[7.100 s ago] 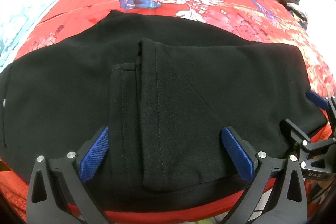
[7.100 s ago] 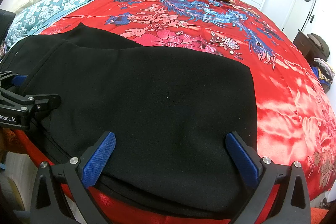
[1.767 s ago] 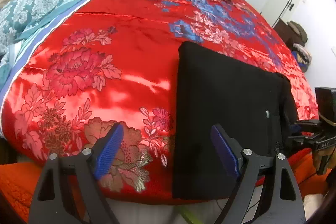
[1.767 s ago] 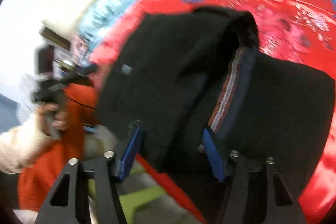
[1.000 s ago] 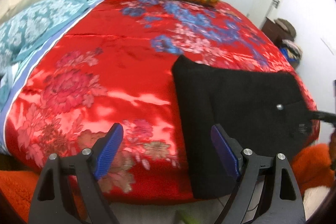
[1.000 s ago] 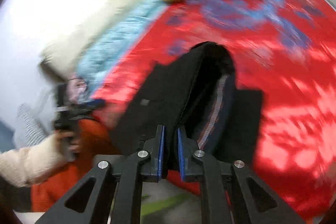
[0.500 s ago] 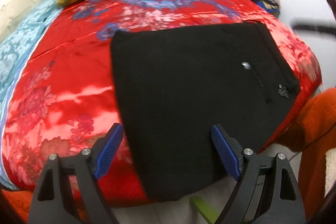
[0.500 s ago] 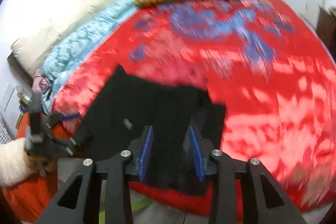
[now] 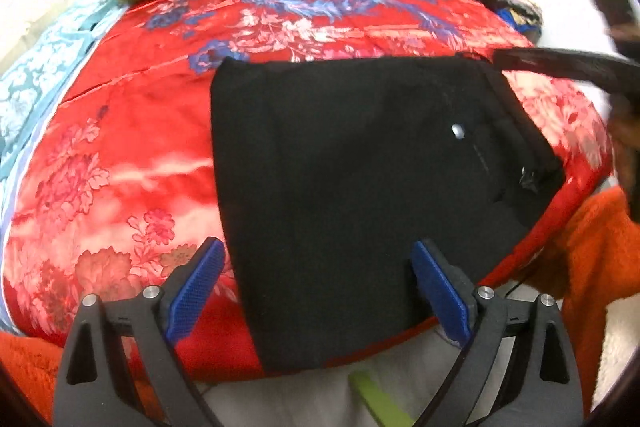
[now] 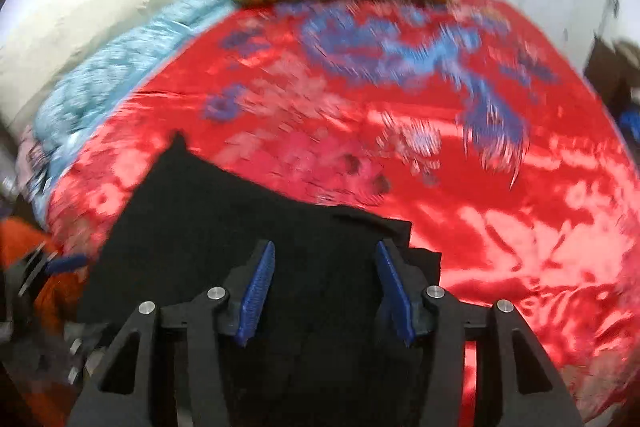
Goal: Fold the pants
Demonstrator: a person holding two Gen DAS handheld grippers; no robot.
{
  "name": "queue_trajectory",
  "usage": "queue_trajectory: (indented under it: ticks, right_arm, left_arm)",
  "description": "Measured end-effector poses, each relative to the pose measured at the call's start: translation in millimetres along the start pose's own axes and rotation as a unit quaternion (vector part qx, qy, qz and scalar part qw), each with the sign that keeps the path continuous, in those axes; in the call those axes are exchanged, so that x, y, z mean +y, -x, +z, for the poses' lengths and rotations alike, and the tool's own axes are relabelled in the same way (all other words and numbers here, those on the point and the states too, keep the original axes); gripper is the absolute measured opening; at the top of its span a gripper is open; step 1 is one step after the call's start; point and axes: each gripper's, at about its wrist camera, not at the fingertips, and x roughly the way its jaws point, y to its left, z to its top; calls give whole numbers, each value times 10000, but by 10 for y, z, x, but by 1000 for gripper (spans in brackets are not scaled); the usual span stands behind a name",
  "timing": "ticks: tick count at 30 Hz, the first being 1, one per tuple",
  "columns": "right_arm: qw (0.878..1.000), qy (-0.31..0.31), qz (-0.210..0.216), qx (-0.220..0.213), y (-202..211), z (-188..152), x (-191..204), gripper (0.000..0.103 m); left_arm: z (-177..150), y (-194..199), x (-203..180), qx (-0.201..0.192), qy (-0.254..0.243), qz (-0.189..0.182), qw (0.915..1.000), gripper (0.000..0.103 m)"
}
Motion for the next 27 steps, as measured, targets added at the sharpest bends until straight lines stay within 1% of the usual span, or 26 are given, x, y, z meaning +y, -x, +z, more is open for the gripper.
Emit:
queue_trajectory:
  ticks: [2, 4, 6, 7, 8, 10, 11, 12, 14, 16, 18, 20, 22, 23, 25, 26, 27]
  right_arm:
    - [9997, 109, 186, -118, 252, -159, 171, 55]
    - [9984, 114, 538, -157, 455, -378, 373, 57]
    - [9966, 28, 822, -99, 493, -606, 527, 58]
    - [9959, -28, 907, -28, 463, -720, 578, 58]
    - [9960, -45, 889, 53, 398, -807, 615, 58]
    - [9972, -77, 649, 352, 211, -988, 618, 58]
    - [9965, -110, 582, 599, 105, -1060, 584, 57]
    - [9954, -157, 613, 716, 52, -1096, 572, 57]
    - [9960, -170, 628, 612, 114, -1091, 575, 57]
    - [9974, -49, 578, 418, 245, -1073, 609, 59]
    - [9986, -10, 473, 255, 336, -1077, 621, 70]
    - [9991, -78, 401, 132, 400, -1080, 595, 76]
    - [9994, -236, 264, 16, 449, -1078, 514, 79]
    - [9993, -319, 161, -58, 480, -1065, 478, 81]
    - [9986, -447, -160, -241, 570, -1043, 388, 89]
    - [9973, -469, -441, -350, 628, -1042, 364, 98]
    - [9956, -460, -686, -434, 679, -1034, 353, 103]
  left_arm:
    - [7, -2, 3, 7, 70, 68, 10000, 95]
    - [6, -47, -17, 98, 91, 83, 9999, 95]
    - [31, -107, -36, 157, 53, 129, 9998, 95]
    - [29, -117, -55, 163, 19, 167, 9997, 95]
    - [30, -121, -68, 164, -4, 187, 9997, 95]
    - [32, -136, -86, 176, -36, 221, 9996, 95]
    - [29, -149, -93, 201, -56, 223, 9995, 95]
    - [28, -157, -97, 219, -68, 235, 9995, 95]
    - [21, -162, -91, 212, -72, 283, 9993, 95]
    - [23, -147, -62, 194, -14, 281, 9994, 95]
    - [35, -112, -31, 131, 49, 329, 9994, 95]
    - [46, -40, 9, 12, 101, 422, 9991, 95]
    - [61, 59, 58, -141, 158, 474, 9987, 95]
    - [66, 113, 84, -219, 192, 486, 9984, 95]
    - [68, 242, 140, -412, 267, 549, 9973, 95]
    - [65, 315, 166, -500, 305, 591, 9965, 95]
    - [61, 363, 185, -548, 331, 611, 9961, 95]
